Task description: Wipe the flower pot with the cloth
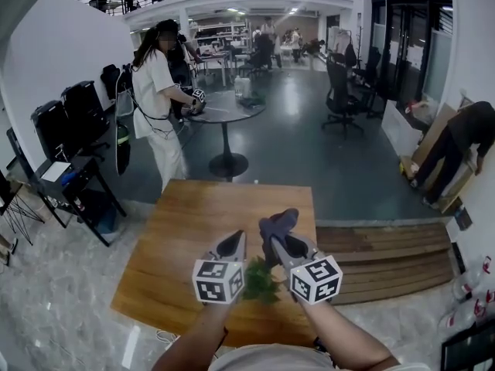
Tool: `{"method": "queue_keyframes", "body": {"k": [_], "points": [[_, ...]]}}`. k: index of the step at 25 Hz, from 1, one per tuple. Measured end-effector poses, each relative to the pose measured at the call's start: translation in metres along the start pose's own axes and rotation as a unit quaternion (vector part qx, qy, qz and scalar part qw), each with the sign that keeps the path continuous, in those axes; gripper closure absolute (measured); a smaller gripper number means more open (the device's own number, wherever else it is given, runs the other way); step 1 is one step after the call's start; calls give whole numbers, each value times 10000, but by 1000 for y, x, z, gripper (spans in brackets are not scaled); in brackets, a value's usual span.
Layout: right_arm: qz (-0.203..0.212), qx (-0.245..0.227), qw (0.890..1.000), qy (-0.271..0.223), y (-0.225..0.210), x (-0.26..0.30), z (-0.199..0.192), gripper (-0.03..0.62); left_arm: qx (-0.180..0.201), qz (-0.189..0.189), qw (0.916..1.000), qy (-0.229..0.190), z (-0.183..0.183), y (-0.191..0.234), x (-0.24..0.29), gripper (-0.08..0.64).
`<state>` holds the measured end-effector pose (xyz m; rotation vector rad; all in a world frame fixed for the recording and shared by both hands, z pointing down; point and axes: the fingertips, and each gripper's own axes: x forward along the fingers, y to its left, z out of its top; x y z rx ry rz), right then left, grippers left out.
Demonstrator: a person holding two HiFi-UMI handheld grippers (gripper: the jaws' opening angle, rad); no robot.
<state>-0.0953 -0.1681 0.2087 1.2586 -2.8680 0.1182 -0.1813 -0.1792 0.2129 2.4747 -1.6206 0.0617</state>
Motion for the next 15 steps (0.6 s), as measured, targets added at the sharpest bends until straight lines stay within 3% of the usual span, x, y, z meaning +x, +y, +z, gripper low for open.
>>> {"method": "queue_keyframes", "body": {"k": [15], "points": [[9, 83, 9999, -74, -5, 5, 13, 532, -23, -47, 10000, 22, 6, 1, 10, 554]]}}
